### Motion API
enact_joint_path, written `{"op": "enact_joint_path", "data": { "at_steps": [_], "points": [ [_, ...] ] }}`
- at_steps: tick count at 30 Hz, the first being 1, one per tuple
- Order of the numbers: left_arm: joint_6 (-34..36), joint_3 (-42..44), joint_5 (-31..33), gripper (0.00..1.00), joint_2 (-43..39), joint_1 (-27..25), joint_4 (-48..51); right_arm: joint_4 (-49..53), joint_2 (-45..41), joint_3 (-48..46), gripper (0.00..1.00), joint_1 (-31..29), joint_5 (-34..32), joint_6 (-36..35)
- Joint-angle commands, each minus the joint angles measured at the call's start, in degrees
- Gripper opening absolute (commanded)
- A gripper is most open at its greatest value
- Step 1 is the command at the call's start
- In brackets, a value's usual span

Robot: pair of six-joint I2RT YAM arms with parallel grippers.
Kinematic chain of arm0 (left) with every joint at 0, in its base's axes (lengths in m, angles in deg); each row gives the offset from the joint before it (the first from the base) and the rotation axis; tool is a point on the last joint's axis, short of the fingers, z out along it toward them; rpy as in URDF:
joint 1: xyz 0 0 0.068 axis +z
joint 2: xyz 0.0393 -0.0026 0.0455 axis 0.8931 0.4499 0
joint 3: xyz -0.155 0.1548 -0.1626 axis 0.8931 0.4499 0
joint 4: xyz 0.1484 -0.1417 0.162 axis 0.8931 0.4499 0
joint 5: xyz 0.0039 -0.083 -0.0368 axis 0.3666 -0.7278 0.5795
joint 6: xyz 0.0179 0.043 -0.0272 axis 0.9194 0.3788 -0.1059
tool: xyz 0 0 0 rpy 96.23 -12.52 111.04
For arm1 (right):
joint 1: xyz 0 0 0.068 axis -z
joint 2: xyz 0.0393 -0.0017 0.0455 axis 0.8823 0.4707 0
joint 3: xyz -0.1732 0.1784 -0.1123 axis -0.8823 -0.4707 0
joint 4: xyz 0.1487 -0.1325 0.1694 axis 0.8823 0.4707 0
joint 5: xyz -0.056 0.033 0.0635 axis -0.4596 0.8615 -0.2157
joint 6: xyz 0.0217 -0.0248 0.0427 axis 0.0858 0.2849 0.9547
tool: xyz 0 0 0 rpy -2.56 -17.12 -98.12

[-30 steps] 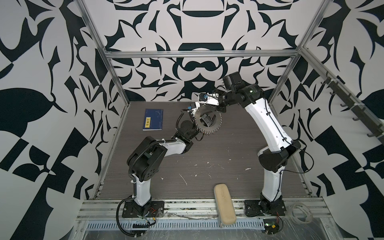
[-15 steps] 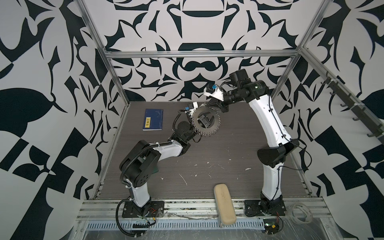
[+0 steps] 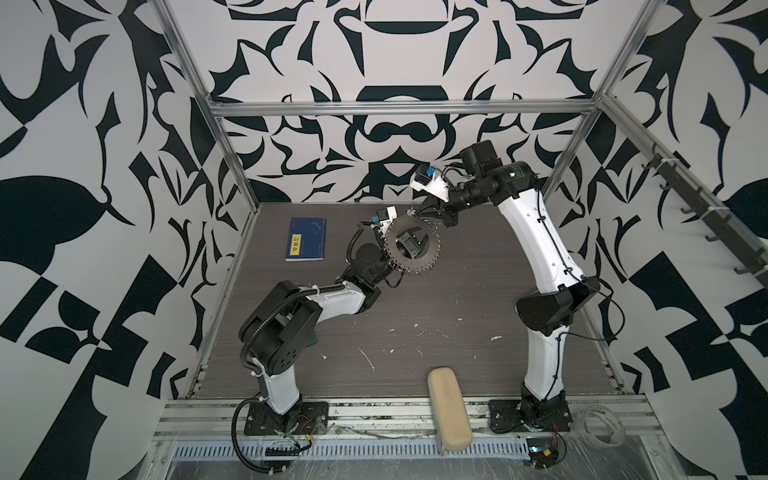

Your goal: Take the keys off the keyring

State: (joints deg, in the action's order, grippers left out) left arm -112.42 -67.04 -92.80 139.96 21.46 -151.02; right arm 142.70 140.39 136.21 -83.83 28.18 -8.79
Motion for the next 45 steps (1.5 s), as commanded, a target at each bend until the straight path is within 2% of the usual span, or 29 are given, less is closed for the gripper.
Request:
{"op": "enact_joint_path", "data": {
  "at_steps": [1, 2, 4, 12, 16, 23, 28, 33, 37, 39, 45],
  "points": [
    [2.9, 1.8, -2.0, 0.04, -2.9, -0.9, -5.1, -16.9, -5.7, -5.4, 0.0, 4.7, -4.4, -0.7],
    [3.7, 2.0, -2.2, 0.13, -2.7, -0.7, -4.9, -19.5, -7.5, -8.1, 0.0, 4.7, -2.9, -0.5],
    [4.8, 2.6, -2.1, 0.26, -2.7, -0.3, -4.1, -23.1, -10.5, -12.1, 0.0, 4.7, -0.5, 0.3],
    [11.3, 6.8, -2.8, 0.52, -3.2, 2.9, -3.4, -28.1, -18.6, -20.7, 0.0, 4.7, 5.5, 2.1],
    [15.2, 10.6, -2.7, 0.56, -3.6, 5.2, -4.6, -33.0, -22.7, -26.3, 0.0, 4.7, 7.8, 4.5],
    [20.5, 15.8, -2.6, 0.65, -2.9, 10.9, -7.4, -36.3, -27.1, -30.7, 0.0, 4.7, 10.9, 7.1],
    [19.8, 13.8, -4.7, 0.67, -0.6, 15.5, -10.2, -37.5, -30.5, -33.6, 0.0, 4.6, 12.8, 8.7],
    [22.8, 10.7, -7.3, 0.66, -0.9, 18.8, -9.9, -36.0, -33.6, -37.4, 0.0, 5.1, 8.5, 4.6],
    [32.4, 9.8, -13.3, 0.65, -6.7, 20.7, -3.5, -30.5, -34.0, -38.5, 0.0, 5.5, 5.0, -0.5],
    [37.7, 8.7, -17.4, 0.64, -11.1, 21.2, 4.2, -30.1, -34.4, -40.0, 0.0, 5.5, 4.8, -1.0],
    [62.9, 4.9, -31.2, 0.66, -25.5, 21.2, 32.9, -33.4, -37.8, -47.7, 0.0, 5.3, 7.9, 0.7]
  ]
}}
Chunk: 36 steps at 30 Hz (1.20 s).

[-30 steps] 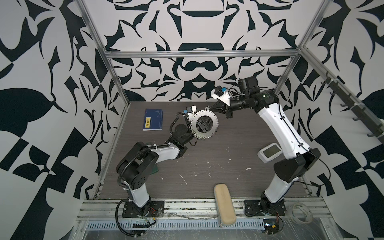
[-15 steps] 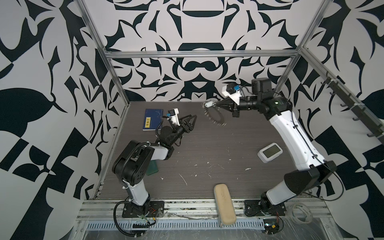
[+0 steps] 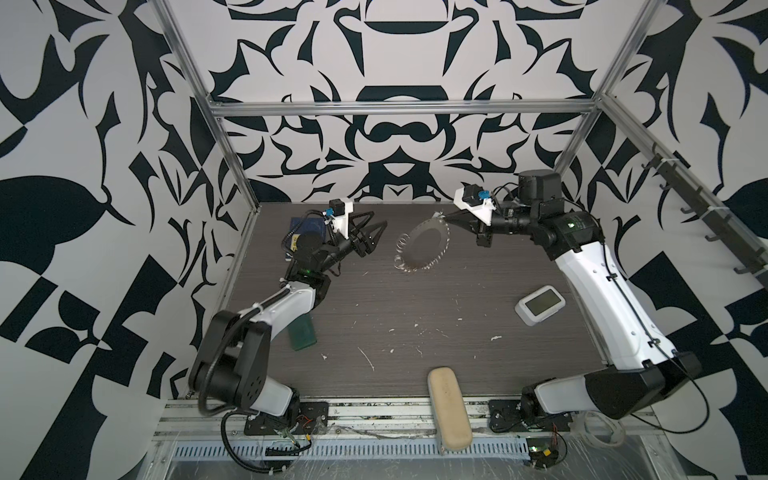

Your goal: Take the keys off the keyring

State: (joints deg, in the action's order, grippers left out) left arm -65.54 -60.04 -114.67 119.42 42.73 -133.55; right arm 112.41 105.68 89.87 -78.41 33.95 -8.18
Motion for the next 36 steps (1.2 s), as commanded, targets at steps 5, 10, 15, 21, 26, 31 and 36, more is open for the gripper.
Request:
{"op": "enact_joint_path", "data": {
  "at_steps": [5, 10, 15, 21, 26, 31, 36],
  "points": [
    [39.8, -10.6, -20.1, 0.67, -12.9, -0.1, 45.1, -3.4, -4.4, -5.7, 0.0, -1.7, 4.1, -2.1],
    [53.8, -19.1, -25.1, 0.66, -12.3, -0.1, 62.0, -2.2, -3.3, -6.7, 0.0, -3.3, 5.1, -5.5],
    [65.1, -23.7, -28.4, 0.6, -10.2, -0.1, 71.9, -1.6, -2.6, -7.5, 0.0, -5.0, 4.1, -9.2],
    [75.7, -28.8, -30.8, 0.55, -7.6, -0.1, 82.7, 0.4, -2.1, -9.2, 0.0, -8.7, -0.3, -17.5],
    [87.6, -30.6, -25.9, 0.5, -6.3, -1.5, 92.2, 4.0, -0.7, -8.2, 0.0, -12.8, -6.7, -25.3],
    [94.3, -27.7, -21.0, 0.49, -7.9, -2.7, 92.2, 3.9, -0.2, -8.2, 0.0, -16.2, -10.3, -30.2],
    [98.5, -24.8, -17.9, 0.48, -11.9, -3.5, 91.5, 2.8, -0.4, -9.8, 0.0, -20.1, -14.9, -35.3]
  ]
}}
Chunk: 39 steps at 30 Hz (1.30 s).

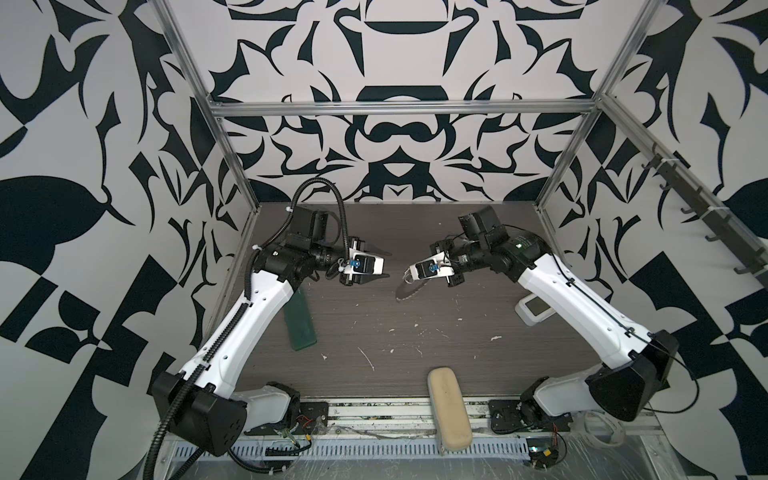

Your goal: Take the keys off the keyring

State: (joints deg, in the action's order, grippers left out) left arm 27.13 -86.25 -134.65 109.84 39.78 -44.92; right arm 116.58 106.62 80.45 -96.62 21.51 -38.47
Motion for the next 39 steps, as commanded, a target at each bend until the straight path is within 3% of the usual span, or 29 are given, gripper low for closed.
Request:
{"op": "enact_joint_path", "data": {
  "at_steps": [1, 8, 19, 39],
  "points": [
    [6.7, 1.9, 3.1, 0.48, -2.8, -1.1, 2.9, -1.8, -1.5, -0.6, 0.0, -2.3, -2.9, -5.8],
    [9.3, 5.7, 9.5, 0.47, -4.4, -4.8, 1.8, -1.4, -1.1, -0.2, 0.0, -6.0, -9.0, -12.1],
    [9.2, 6.7, 7.8, 0.41, -3.6, -6.2, 2.0, -1.8, -2.0, -0.1, 0.0, -8.9, -11.7, -15.8],
    [8.8, 6.4, 6.4, 0.3, 0.1, -7.7, 2.4, 0.4, -2.5, 2.0, 0.0, -11.3, -12.0, -16.2]
  ]
}}
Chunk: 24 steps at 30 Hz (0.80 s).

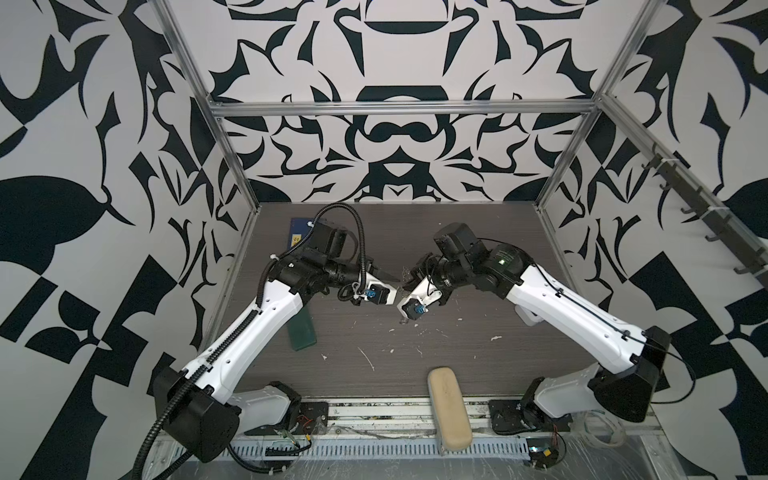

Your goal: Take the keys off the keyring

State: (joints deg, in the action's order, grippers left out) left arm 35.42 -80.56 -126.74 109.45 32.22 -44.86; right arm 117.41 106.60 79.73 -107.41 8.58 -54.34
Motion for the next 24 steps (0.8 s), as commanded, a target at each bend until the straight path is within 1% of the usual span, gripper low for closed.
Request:
{"op": "enact_joint_path", "data": {
  "at_steps": [1, 6, 12, 19, 24],
  "points": [
    [0.5, 0.9, -1.5, 0.29, 0.5, -0.2, 2.4, -0.4, -2.6, 2.8, 0.0, -0.5, 0.9, -0.3],
    [0.5, 1.2, -1.3, 0.24, 0.9, -0.2, 2.4, -0.4, -2.9, 2.9, 0.0, -0.6, 1.3, 0.0],
    [0.7, 1.2, -0.2, 0.22, 1.2, -0.2, 2.4, -0.3, -3.4, 3.0, 0.0, -0.7, 2.0, 0.3],
    [1.4, 0.9, 0.0, 0.16, 1.2, -0.2, 2.5, -0.7, -3.6, 3.2, 0.0, -0.8, 3.0, 1.4],
    [1.4, 0.7, -0.1, 0.15, 1.1, -0.8, 2.6, -0.6, -3.7, 3.3, 0.0, -0.8, 3.1, 1.4]
  ]
}}
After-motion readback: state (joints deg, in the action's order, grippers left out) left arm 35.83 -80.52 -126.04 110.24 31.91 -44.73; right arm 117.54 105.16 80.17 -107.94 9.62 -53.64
